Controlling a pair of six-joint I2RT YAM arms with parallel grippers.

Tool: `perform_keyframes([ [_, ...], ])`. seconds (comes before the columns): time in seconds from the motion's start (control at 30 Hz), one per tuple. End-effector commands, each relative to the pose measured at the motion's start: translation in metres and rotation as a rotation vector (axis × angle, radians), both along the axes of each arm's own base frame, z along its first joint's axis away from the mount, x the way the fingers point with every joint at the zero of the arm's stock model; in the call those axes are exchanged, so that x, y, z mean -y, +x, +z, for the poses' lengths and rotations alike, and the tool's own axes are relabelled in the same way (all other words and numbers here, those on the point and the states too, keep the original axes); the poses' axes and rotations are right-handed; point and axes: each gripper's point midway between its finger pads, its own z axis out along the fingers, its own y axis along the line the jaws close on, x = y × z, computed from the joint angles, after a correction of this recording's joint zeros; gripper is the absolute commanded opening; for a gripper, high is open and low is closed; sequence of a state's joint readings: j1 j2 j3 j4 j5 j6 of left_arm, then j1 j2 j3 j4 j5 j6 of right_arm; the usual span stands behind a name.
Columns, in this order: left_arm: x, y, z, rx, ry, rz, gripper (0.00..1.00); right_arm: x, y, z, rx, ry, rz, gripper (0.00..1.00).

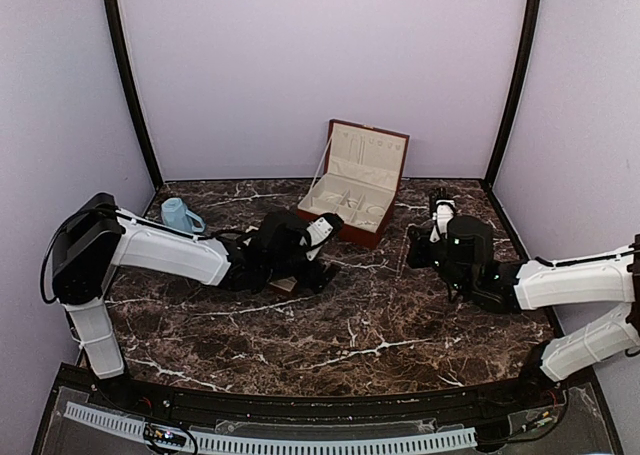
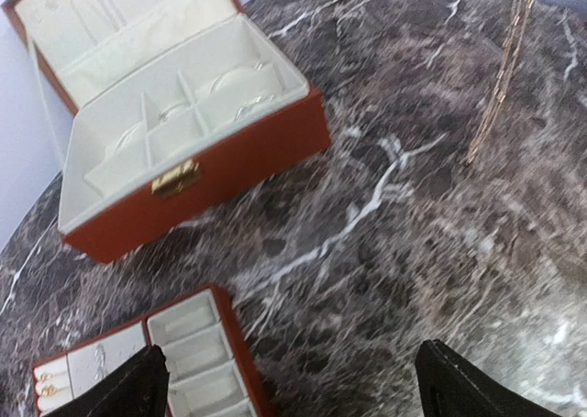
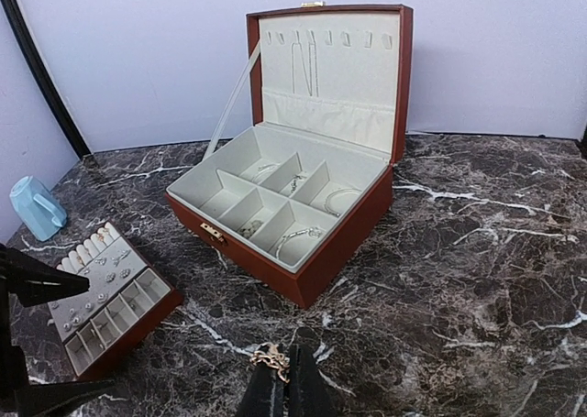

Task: Organize the mixed jewelry
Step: Position the compartment layer at the center of the board.

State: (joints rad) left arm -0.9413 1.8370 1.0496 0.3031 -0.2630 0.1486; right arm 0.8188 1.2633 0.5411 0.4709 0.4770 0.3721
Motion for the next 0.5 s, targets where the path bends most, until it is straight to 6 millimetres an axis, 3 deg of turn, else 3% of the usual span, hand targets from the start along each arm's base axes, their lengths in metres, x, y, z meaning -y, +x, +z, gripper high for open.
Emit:
perform_keyframes([
  [0.0,0.047,0.001,0.044,-0.059,-0.187,-0.132,0.96,0.012,0.002,0.007,0.025,0.028,-0.042,0.00],
  [0.07,0.061,0.009,0.047,-0.061,-0.203,-0.141,0.96,0.014,0.001,0.007,0.023,0.028,-0.046,0.00],
  [0.1,0.070,0.015,0.060,-0.046,-0.226,-0.145,0.96,0.015,0.000,0.007,0.022,0.029,-0.048,0.00],
  [0.13,0.074,0.020,0.049,-0.063,-0.211,-0.140,0.95,0.017,-0.001,0.007,0.020,0.028,-0.050,0.00],
  [0.17,0.082,0.027,0.062,-0.045,-0.237,-0.140,0.95,0.019,-0.001,0.009,0.025,0.034,-0.055,0.00],
  [0.2,0.086,0.032,0.051,-0.062,-0.225,-0.133,0.95,0.020,-0.002,0.010,0.025,0.036,-0.059,0.00],
  [0.23,0.094,0.039,0.064,-0.052,-0.255,-0.127,0.95,0.022,-0.003,0.010,0.025,0.039,-0.063,0.00],
  [0.27,0.096,0.044,0.051,-0.075,-0.241,-0.117,0.95,0.025,-0.004,0.011,0.027,0.039,-0.069,0.00],
  [0.3,0.102,0.051,0.063,-0.071,-0.274,-0.110,0.95,0.027,-0.005,0.012,0.029,0.042,-0.074,0.00],
  [0.33,0.104,0.055,0.050,-0.097,-0.260,-0.102,0.95,0.029,-0.006,0.013,0.031,0.045,-0.079,0.00],
  [0.37,0.110,0.061,0.059,-0.089,-0.280,-0.101,0.95,0.031,-0.007,0.013,0.031,0.047,-0.085,0.00],
  [0.4,0.112,0.065,0.044,-0.121,-0.266,-0.089,0.94,0.033,-0.008,0.013,0.031,0.046,-0.090,0.00],
  [0.43,0.118,0.070,0.055,-0.117,-0.292,-0.087,0.94,0.035,-0.009,0.014,0.032,0.049,-0.093,0.00],
  [0.47,0.120,0.072,0.039,-0.142,-0.270,-0.081,0.93,0.036,-0.010,0.014,0.032,0.049,-0.097,0.00],
])
